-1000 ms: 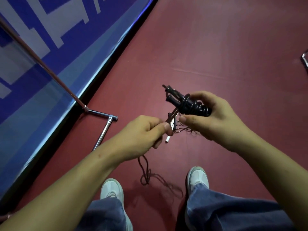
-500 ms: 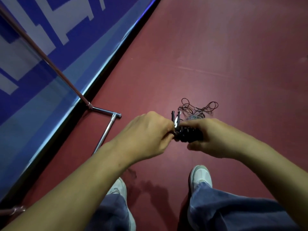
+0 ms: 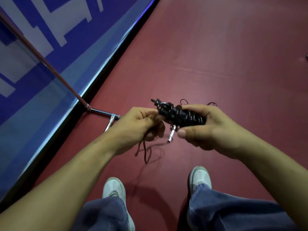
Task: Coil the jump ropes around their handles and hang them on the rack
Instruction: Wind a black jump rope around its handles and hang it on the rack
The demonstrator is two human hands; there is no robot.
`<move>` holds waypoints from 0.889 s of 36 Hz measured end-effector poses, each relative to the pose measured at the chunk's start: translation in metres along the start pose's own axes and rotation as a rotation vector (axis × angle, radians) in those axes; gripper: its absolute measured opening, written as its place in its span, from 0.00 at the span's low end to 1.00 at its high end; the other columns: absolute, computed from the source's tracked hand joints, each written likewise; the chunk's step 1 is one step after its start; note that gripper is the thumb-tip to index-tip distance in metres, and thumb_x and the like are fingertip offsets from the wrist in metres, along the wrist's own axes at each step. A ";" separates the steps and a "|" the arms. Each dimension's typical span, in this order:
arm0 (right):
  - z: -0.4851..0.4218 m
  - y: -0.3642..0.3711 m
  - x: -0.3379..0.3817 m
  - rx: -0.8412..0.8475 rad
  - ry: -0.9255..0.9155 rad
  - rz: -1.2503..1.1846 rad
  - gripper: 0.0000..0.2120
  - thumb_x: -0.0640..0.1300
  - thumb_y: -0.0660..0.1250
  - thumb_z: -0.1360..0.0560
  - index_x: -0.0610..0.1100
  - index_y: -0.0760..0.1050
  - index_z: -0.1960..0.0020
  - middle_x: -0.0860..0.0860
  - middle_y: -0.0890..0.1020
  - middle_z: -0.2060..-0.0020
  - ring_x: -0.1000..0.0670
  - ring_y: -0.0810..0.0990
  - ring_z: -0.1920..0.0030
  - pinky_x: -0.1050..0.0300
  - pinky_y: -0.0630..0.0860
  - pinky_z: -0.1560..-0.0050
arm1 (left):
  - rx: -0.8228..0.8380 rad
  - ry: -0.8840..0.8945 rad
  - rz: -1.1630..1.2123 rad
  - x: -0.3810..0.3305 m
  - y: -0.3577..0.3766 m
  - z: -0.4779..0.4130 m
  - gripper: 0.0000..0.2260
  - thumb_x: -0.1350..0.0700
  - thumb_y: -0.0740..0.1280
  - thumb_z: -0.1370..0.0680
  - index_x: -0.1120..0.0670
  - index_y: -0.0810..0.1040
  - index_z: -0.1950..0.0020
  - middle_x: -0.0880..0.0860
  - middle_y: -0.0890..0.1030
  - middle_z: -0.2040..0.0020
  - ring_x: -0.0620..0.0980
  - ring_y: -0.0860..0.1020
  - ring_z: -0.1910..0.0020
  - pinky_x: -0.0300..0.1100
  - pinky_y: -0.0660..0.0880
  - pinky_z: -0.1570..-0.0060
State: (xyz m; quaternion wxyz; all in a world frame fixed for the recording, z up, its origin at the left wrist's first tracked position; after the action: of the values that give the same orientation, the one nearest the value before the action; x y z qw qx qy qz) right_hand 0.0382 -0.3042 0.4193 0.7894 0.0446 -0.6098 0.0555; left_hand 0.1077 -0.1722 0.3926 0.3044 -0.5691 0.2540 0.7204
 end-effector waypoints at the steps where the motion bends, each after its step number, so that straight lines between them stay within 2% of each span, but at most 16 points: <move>1: -0.002 -0.004 -0.001 -0.061 -0.005 -0.026 0.23 0.37 0.80 0.33 0.50 0.82 0.40 0.43 0.75 0.70 0.49 0.70 0.73 0.59 0.58 0.74 | 0.002 -0.002 0.019 -0.002 0.003 -0.001 0.12 0.49 0.66 0.19 0.56 0.83 0.53 0.57 0.79 0.64 0.48 0.66 0.70 0.41 0.63 0.68; 3: -0.006 -0.010 -0.002 -0.172 -0.010 -0.056 0.21 0.35 0.77 0.30 0.49 0.81 0.39 0.43 0.75 0.69 0.48 0.70 0.72 0.60 0.57 0.74 | 0.015 0.005 0.002 -0.006 0.010 -0.002 0.10 0.61 0.64 0.17 0.52 0.85 0.49 0.58 0.77 0.63 0.48 0.66 0.70 0.40 0.63 0.67; 4: -0.008 -0.013 -0.002 -0.212 -0.018 -0.046 0.21 0.34 0.76 0.29 0.50 0.81 0.39 0.44 0.76 0.69 0.48 0.70 0.71 0.61 0.57 0.74 | 0.019 0.010 -0.031 -0.010 0.012 -0.002 0.11 0.62 0.64 0.19 0.50 0.85 0.49 0.57 0.77 0.63 0.47 0.67 0.69 0.40 0.64 0.67; 7: -0.008 -0.014 0.001 -0.249 -0.053 0.084 0.22 0.34 0.77 0.27 0.49 0.80 0.36 0.53 0.80 0.70 0.53 0.73 0.72 0.64 0.64 0.77 | -0.003 0.032 -0.202 -0.019 0.016 0.000 0.07 0.47 0.70 0.26 0.46 0.85 0.54 0.55 0.78 0.63 0.46 0.72 0.67 0.47 0.69 0.66; 9: -0.007 -0.013 0.001 -0.251 -0.069 0.158 0.20 0.35 0.76 0.27 0.47 0.80 0.37 0.59 0.80 0.71 0.59 0.74 0.73 0.70 0.67 0.75 | -0.028 0.036 -0.372 -0.020 0.017 0.002 0.13 0.37 0.71 0.28 0.43 0.85 0.52 0.61 0.80 0.60 0.52 0.77 0.64 0.56 0.74 0.61; 11: -0.006 -0.009 0.000 -0.263 -0.068 0.206 0.19 0.36 0.76 0.26 0.48 0.79 0.38 0.61 0.80 0.71 0.60 0.74 0.73 0.70 0.68 0.74 | -0.100 0.035 -0.444 -0.017 0.013 0.001 0.11 0.38 0.72 0.25 0.45 0.84 0.56 0.59 0.81 0.63 0.48 0.78 0.66 0.51 0.75 0.61; 13: -0.007 -0.007 -0.001 -0.295 -0.087 0.283 0.21 0.38 0.78 0.27 0.51 0.78 0.37 0.59 0.82 0.67 0.55 0.78 0.71 0.63 0.73 0.71 | -0.205 0.004 -0.453 -0.014 0.006 -0.001 0.15 0.44 0.70 0.21 0.50 0.80 0.65 0.47 0.76 0.73 0.41 0.71 0.73 0.36 0.68 0.69; 14: -0.008 -0.006 -0.001 -0.311 -0.097 0.332 0.22 0.39 0.78 0.27 0.54 0.78 0.37 0.57 0.84 0.63 0.52 0.80 0.68 0.58 0.77 0.68 | -0.249 -0.004 -0.470 -0.016 0.003 0.000 0.17 0.46 0.69 0.20 0.52 0.79 0.67 0.45 0.74 0.74 0.40 0.68 0.75 0.34 0.65 0.72; 15: -0.008 -0.007 -0.002 -0.328 -0.102 0.392 0.23 0.42 0.79 0.27 0.56 0.76 0.36 0.56 0.85 0.59 0.50 0.83 0.63 0.54 0.80 0.62 | -0.276 -0.002 -0.475 -0.016 0.002 0.000 0.19 0.46 0.69 0.20 0.55 0.78 0.67 0.47 0.73 0.73 0.42 0.68 0.74 0.34 0.63 0.73; 17: -0.007 -0.009 -0.002 -0.348 -0.107 0.509 0.24 0.48 0.79 0.28 0.58 0.74 0.35 0.56 0.85 0.54 0.55 0.84 0.54 0.57 0.80 0.51 | -0.297 0.016 -0.464 -0.018 0.003 0.000 0.20 0.47 0.69 0.20 0.59 0.77 0.66 0.53 0.72 0.70 0.47 0.66 0.72 0.39 0.62 0.72; 20: -0.006 -0.006 0.000 -0.320 -0.114 0.572 0.25 0.51 0.79 0.28 0.56 0.71 0.36 0.58 0.83 0.57 0.60 0.80 0.60 0.62 0.75 0.59 | -0.309 0.025 -0.480 -0.019 0.005 0.002 0.21 0.48 0.69 0.20 0.62 0.75 0.66 0.54 0.68 0.71 0.48 0.64 0.72 0.40 0.61 0.73; 23: -0.008 -0.006 0.001 -0.305 -0.102 0.606 0.24 0.50 0.79 0.28 0.55 0.69 0.39 0.54 0.81 0.60 0.57 0.77 0.68 0.52 0.78 0.63 | -0.300 0.034 -0.504 -0.021 0.008 0.003 0.21 0.48 0.68 0.19 0.59 0.74 0.68 0.52 0.68 0.72 0.47 0.63 0.74 0.39 0.60 0.74; 25: -0.008 -0.007 0.004 -0.306 -0.100 0.611 0.22 0.49 0.78 0.28 0.54 0.70 0.41 0.52 0.81 0.60 0.54 0.77 0.68 0.47 0.81 0.62 | -0.307 0.033 -0.520 -0.021 0.009 0.003 0.21 0.48 0.68 0.19 0.57 0.73 0.69 0.50 0.67 0.74 0.46 0.62 0.75 0.37 0.60 0.75; 28: -0.006 -0.007 0.008 -0.348 -0.118 0.588 0.19 0.49 0.76 0.29 0.54 0.72 0.43 0.51 0.82 0.62 0.50 0.80 0.65 0.45 0.80 0.61 | -0.329 0.036 -0.535 -0.021 0.011 0.002 0.22 0.49 0.69 0.19 0.54 0.72 0.71 0.45 0.65 0.77 0.44 0.61 0.76 0.35 0.59 0.76; 30: -0.006 -0.006 0.010 -0.355 -0.150 0.600 0.24 0.50 0.75 0.28 0.59 0.71 0.35 0.52 0.84 0.60 0.51 0.82 0.61 0.48 0.80 0.56 | -0.337 0.043 -0.545 -0.023 0.011 0.002 0.22 0.49 0.69 0.19 0.54 0.73 0.71 0.47 0.66 0.76 0.44 0.62 0.76 0.36 0.60 0.76; 32: -0.006 -0.004 0.011 -0.327 -0.176 0.614 0.34 0.49 0.74 0.26 0.65 0.64 0.26 0.54 0.83 0.58 0.51 0.82 0.59 0.50 0.80 0.54 | -0.329 0.032 -0.524 -0.022 0.010 0.002 0.21 0.48 0.69 0.19 0.58 0.76 0.69 0.53 0.70 0.74 0.46 0.65 0.75 0.36 0.61 0.75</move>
State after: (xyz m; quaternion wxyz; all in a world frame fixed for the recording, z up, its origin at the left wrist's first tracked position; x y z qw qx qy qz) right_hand 0.0468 -0.3071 0.4284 0.6770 -0.2629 -0.6613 0.1879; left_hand 0.1024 -0.1808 0.4145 0.3795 -0.6681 -0.0165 0.6398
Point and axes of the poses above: each hand's wrist, its own z-axis away from the middle knuckle, its own y-axis out of the palm, x = y × z, the point moved 9 cm from there along -z, towards the middle knuckle
